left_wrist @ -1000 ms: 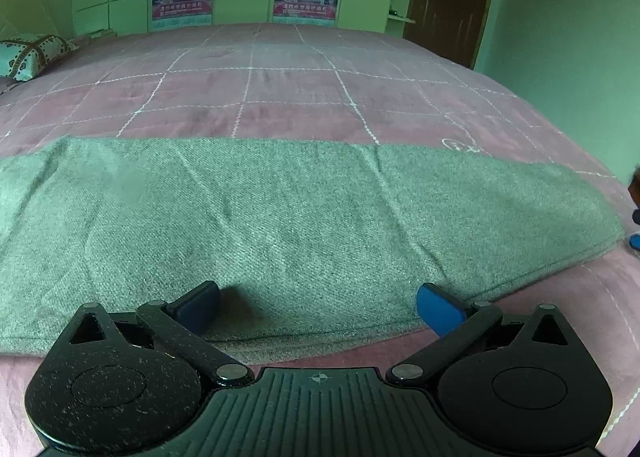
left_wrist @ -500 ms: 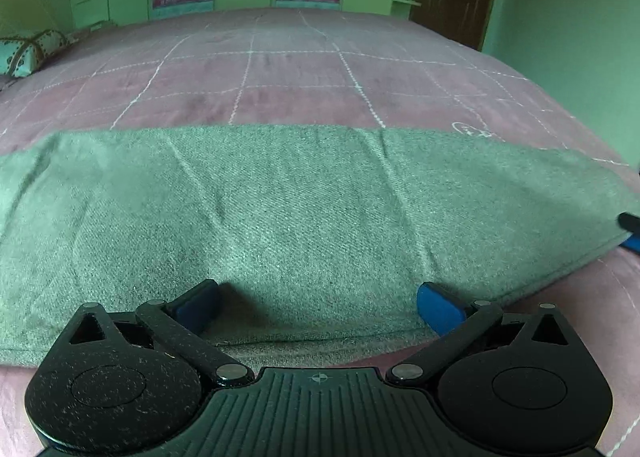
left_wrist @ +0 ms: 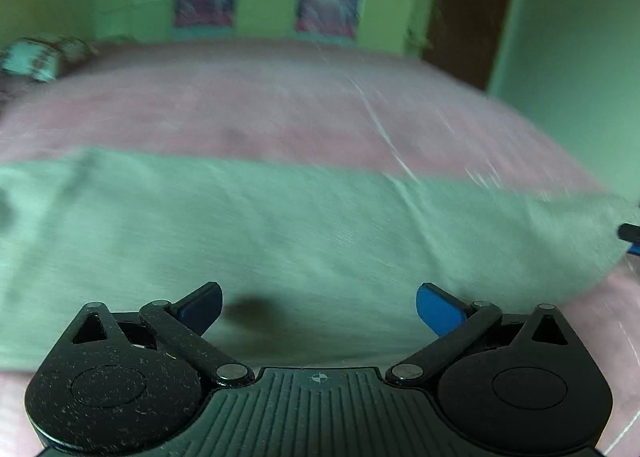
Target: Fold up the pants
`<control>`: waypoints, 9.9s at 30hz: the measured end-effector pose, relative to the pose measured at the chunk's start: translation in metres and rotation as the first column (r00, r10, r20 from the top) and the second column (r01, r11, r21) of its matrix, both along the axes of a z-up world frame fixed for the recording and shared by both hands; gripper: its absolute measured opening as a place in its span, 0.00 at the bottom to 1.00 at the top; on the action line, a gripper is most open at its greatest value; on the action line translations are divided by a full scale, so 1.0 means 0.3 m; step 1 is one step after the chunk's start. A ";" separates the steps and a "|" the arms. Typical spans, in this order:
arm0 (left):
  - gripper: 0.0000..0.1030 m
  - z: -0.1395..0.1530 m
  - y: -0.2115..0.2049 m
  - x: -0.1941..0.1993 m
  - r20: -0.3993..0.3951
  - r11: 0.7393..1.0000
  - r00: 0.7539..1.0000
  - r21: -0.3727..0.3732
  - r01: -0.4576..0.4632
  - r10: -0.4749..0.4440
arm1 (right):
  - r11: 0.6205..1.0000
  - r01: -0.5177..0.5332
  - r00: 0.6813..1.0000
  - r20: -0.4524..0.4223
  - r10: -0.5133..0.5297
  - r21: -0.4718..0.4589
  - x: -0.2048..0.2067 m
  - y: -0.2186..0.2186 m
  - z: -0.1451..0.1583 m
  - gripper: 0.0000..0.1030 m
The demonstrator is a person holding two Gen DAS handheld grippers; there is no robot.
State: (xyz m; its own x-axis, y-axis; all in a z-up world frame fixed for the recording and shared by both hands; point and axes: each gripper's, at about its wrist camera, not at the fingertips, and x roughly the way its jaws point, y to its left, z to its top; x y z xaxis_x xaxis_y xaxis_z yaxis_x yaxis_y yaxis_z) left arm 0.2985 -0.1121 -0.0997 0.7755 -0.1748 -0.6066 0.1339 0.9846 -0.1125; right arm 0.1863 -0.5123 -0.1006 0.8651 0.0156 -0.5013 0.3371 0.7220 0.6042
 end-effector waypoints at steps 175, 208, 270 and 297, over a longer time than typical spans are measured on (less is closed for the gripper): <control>0.42 -0.286 1.627 -0.015 -0.063 0.744 0.875 -0.499 -0.445 0.481 | 0.569 -0.729 0.679 -0.293 0.673 -0.382 0.212 1.389 -0.068 0.38; 0.34 0.245 1.016 0.067 0.178 0.880 0.953 -0.453 -0.143 0.246 | 0.857 -0.494 0.869 -0.045 0.493 -0.146 0.119 0.856 0.043 0.37; 0.16 -0.117 0.958 -0.221 0.024 0.934 0.998 -0.355 -0.048 0.061 | 0.800 -0.308 0.899 -0.116 0.421 0.515 0.372 0.995 -0.129 0.59; 0.53 -0.033 0.621 -0.205 0.081 0.979 0.995 -0.199 -0.046 0.063 | 0.876 -0.476 0.875 0.138 0.464 0.072 0.165 0.815 0.222 0.29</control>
